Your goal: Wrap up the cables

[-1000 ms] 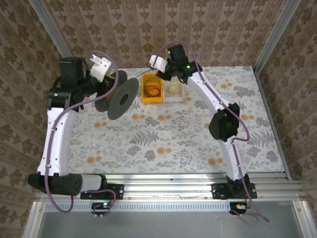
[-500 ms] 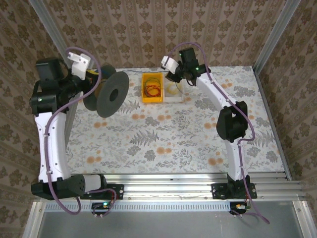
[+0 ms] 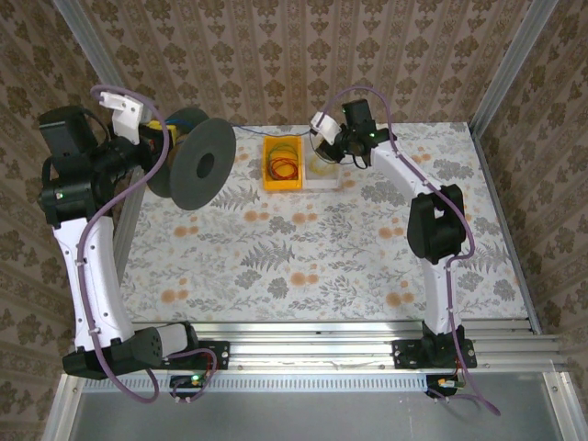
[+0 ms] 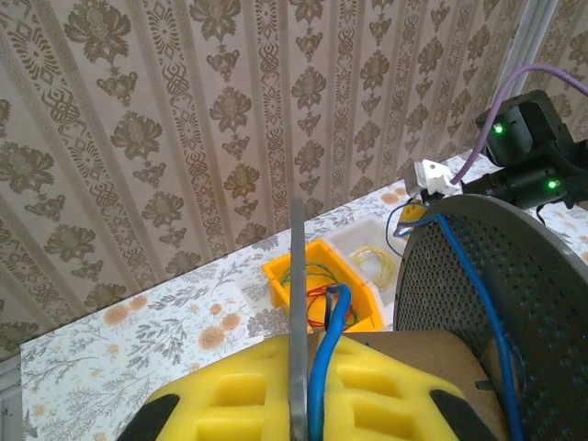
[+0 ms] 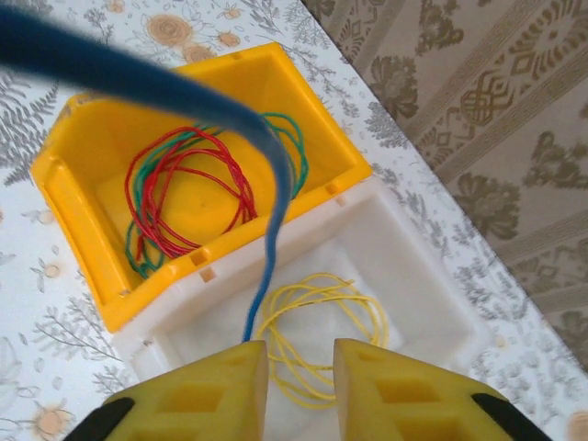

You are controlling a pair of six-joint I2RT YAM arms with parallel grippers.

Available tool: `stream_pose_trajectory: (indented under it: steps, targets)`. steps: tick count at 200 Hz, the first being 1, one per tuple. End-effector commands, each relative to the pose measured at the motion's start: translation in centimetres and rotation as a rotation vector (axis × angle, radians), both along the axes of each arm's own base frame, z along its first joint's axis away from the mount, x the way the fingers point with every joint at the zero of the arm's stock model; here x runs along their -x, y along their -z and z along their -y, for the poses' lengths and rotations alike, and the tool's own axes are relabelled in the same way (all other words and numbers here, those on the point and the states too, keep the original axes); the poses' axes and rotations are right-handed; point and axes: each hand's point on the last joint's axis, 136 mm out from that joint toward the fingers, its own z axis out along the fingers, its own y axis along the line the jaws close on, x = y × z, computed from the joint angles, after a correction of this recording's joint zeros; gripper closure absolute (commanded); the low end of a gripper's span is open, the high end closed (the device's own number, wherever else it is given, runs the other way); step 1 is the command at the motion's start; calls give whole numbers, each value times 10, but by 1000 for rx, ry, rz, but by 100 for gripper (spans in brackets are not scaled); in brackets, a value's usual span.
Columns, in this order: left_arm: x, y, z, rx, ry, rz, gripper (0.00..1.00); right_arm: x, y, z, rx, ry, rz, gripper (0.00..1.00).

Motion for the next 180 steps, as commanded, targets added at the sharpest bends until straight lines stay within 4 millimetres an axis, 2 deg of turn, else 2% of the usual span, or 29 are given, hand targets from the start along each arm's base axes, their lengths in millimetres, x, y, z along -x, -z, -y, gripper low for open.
stream_pose_trajectory:
  steps: [1,26,47,103,112,138,151,159,180]
  targets:
    - [11,-32,6,25,41,104,100,5,-45,-3,-126,-21,55,65]
    - [11,-32,7,30,46,103,100,14,-54,-7,-210,-63,38,56]
    - [10,-32,7,35,51,102,100,15,-54,-9,-260,-70,32,51]
    - [12,-35,12,55,79,110,100,-2,-52,-22,-372,-51,30,51]
    - [12,-37,12,58,80,113,100,-4,-51,-24,-378,-50,24,54]
    - [13,-41,12,58,80,124,100,-5,-42,-23,-370,-30,5,74]
    - [14,-44,12,57,81,130,100,-6,-38,-18,-355,-10,0,87]
    - [14,-45,12,60,84,129,100,-6,-33,-16,-343,4,-7,100]
    - [13,-48,14,65,94,136,100,-8,-24,-6,-311,46,-36,100]
